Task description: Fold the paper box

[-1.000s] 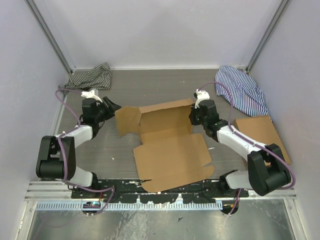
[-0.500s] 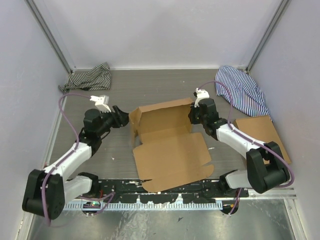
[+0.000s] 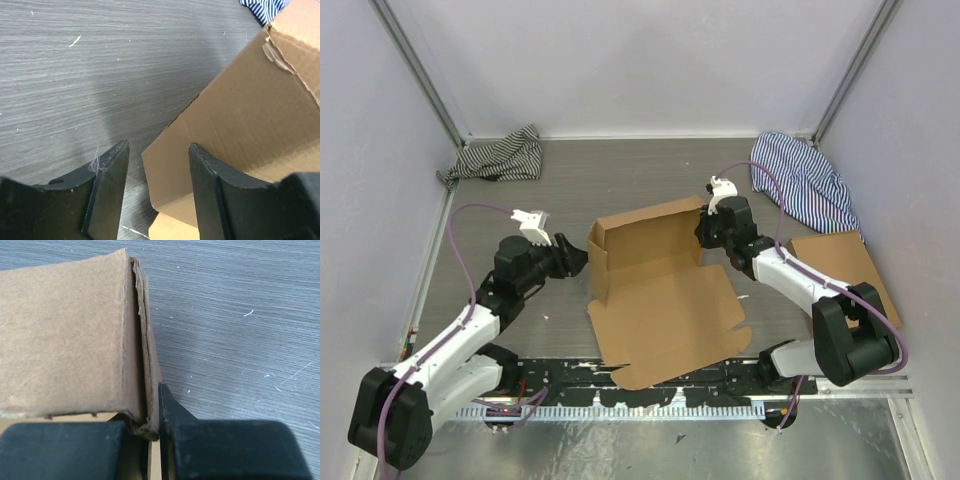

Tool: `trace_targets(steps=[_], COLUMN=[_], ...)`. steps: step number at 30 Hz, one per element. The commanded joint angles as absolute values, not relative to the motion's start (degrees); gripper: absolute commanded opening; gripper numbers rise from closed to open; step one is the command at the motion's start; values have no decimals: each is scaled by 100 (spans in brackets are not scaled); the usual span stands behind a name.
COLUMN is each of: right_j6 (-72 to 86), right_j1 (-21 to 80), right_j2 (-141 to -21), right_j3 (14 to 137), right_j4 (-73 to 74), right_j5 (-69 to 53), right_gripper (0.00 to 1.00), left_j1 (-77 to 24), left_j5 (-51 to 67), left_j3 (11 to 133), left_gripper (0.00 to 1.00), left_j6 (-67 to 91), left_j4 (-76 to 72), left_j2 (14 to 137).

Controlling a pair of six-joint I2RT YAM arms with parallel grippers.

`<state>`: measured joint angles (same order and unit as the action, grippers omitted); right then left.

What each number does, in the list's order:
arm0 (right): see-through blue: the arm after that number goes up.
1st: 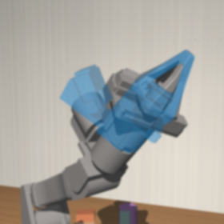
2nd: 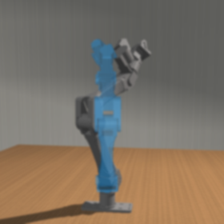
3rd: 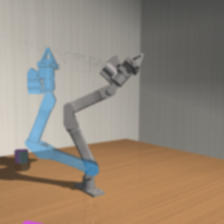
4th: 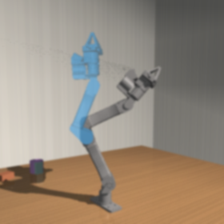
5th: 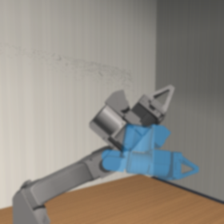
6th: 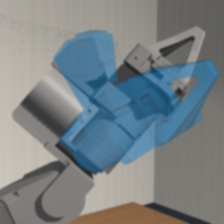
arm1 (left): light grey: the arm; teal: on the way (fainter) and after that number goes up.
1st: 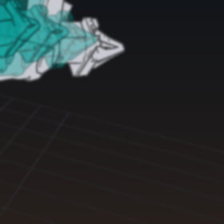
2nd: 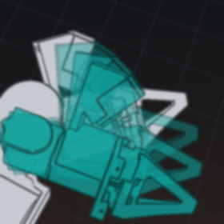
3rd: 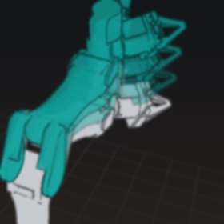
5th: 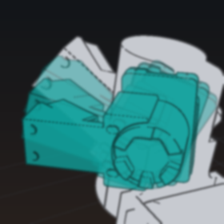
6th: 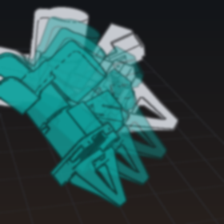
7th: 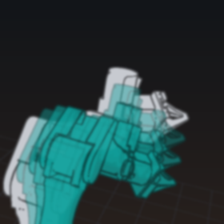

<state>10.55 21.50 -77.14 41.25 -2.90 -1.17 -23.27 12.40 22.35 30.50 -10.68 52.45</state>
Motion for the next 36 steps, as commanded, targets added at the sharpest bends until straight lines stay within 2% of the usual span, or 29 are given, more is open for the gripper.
trace_targets(steps=[1, 9, 25, 36], right_j6=[1163, 1130, 1121, 1107], right_j1=[2130, 2127, 2129, 2134], right_j2=[-7613, -7680, -7648, -7539], right_j3=[4381, 4438, 4465, 4410], right_j4=[-414, -367, -347, -325], right_j5=[-209, -241, -368, -558], right_gripper=[1, 1, 1, 2], left_j1=[-2462, -2567, -2584, -2591], left_j5=[1090, 1122, 1527, 1521], left_j3=[2096, 1993, 1794, 2018], left_gripper=[58, 59, 62, 63], left_j6=[3158, 3254, 3096, 2926], left_j4=[-742, -561, -601, -1082], left_j2=[4783, 4181, 3825, 4583])
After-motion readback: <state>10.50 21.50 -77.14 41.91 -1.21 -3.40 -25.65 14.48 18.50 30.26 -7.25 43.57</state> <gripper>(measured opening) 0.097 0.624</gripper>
